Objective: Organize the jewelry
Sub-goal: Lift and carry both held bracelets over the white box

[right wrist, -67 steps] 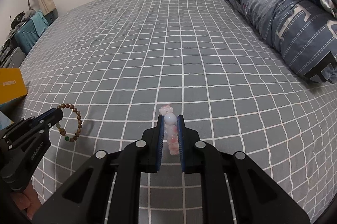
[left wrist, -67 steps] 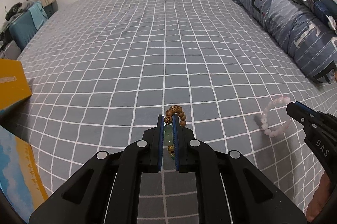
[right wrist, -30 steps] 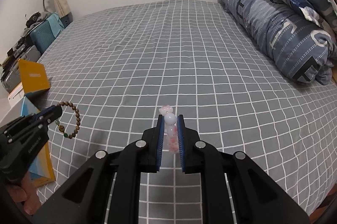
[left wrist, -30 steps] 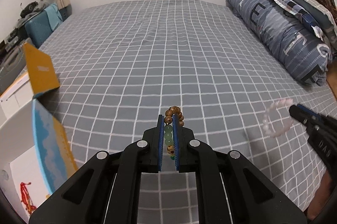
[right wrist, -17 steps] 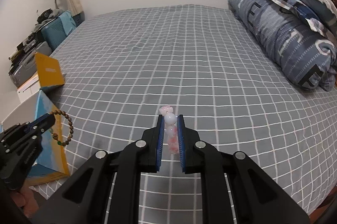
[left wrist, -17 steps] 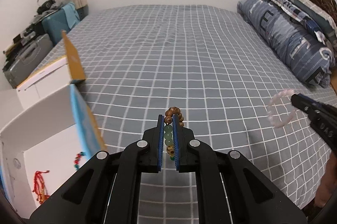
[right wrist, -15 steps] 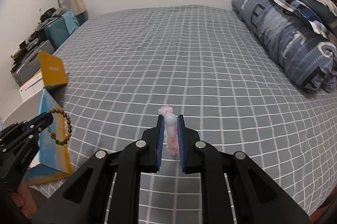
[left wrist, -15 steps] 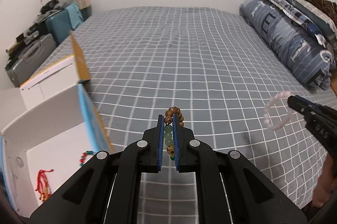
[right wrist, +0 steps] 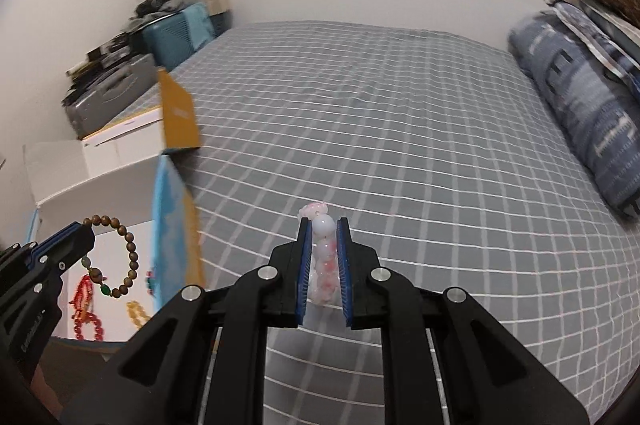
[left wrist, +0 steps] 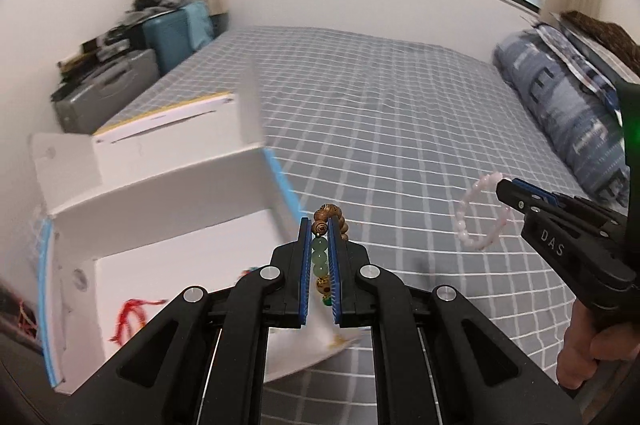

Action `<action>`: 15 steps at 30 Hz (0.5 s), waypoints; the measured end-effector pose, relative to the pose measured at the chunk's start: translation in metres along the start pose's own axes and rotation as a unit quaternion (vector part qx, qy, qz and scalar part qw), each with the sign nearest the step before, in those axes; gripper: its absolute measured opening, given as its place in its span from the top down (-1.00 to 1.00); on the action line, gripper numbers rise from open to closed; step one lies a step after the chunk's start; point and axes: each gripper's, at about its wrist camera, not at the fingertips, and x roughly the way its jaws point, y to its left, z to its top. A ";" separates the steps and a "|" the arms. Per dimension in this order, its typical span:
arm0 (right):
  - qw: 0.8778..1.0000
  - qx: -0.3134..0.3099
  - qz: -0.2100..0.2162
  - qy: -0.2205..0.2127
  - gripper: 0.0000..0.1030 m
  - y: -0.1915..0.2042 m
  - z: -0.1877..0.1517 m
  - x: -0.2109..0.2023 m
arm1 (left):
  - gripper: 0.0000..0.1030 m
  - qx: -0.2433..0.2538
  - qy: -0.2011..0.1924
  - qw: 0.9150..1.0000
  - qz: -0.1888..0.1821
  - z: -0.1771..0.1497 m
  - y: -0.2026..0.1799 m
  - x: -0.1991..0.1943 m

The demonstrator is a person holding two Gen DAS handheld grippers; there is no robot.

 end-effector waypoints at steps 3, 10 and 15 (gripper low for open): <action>1.000 -0.008 0.012 -0.002 0.77 0.021 0.001 0.001 | 0.85 -0.013 -0.001 1.000 0.020 -0.003 0.025 -0.005; 0.998 -0.028 0.046 -0.025 0.77 0.070 0.010 -0.011 | 0.85 -0.044 -0.008 0.998 0.054 -0.009 0.078 -0.025; 0.994 -0.050 0.081 -0.045 0.77 0.113 0.012 -0.027 | 0.84 -0.062 -0.011 0.995 0.073 -0.016 0.110 -0.034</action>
